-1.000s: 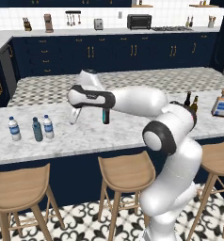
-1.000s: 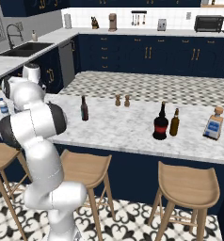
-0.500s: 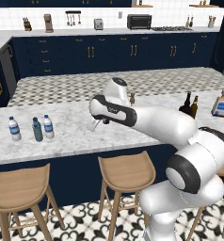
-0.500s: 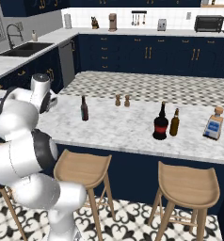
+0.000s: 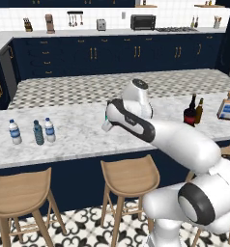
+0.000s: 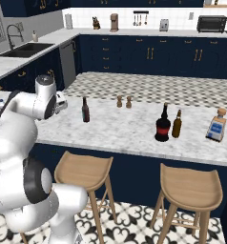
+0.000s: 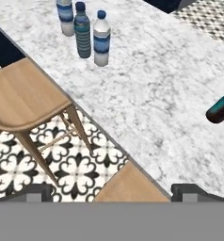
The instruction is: Move the plastic bottles in the middle to the plastics group, and the glass bottles in the middle to the glass group.
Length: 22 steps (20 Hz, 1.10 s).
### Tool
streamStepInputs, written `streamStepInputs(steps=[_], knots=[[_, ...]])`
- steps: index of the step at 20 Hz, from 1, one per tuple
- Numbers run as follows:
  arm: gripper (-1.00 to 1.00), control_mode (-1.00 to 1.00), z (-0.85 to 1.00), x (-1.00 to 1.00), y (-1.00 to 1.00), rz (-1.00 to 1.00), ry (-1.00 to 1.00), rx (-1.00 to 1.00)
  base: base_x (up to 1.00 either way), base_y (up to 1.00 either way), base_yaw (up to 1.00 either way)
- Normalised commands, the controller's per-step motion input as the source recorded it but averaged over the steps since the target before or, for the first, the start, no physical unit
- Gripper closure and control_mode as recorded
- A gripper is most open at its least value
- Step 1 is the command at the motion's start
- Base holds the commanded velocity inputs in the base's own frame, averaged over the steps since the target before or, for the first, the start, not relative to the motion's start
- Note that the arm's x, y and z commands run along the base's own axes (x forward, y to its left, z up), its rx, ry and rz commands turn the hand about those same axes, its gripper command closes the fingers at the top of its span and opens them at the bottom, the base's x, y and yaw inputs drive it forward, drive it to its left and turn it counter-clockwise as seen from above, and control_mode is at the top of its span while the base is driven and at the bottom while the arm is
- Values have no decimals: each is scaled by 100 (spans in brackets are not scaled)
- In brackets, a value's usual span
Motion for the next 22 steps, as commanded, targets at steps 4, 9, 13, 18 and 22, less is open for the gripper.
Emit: streamStepInputs(steps=[4, 9, 13, 18, 22], knots=[[-100, -100, 31, 29, -60, -23, 18, 0, 0, 0, 0], [-100, -100, 0, 37, -52, -21, 11, 1, 0, 0, 0], [-100, -100, 0, 66, -18, -9, 16, 0, 0, 0, 0], [-100, -100, 0, 40, 0, -4, 7, -3, 0, 0, 0], [-100, -100, -7, 24, 0, -4, 0, -5, 0, 0, 0]])
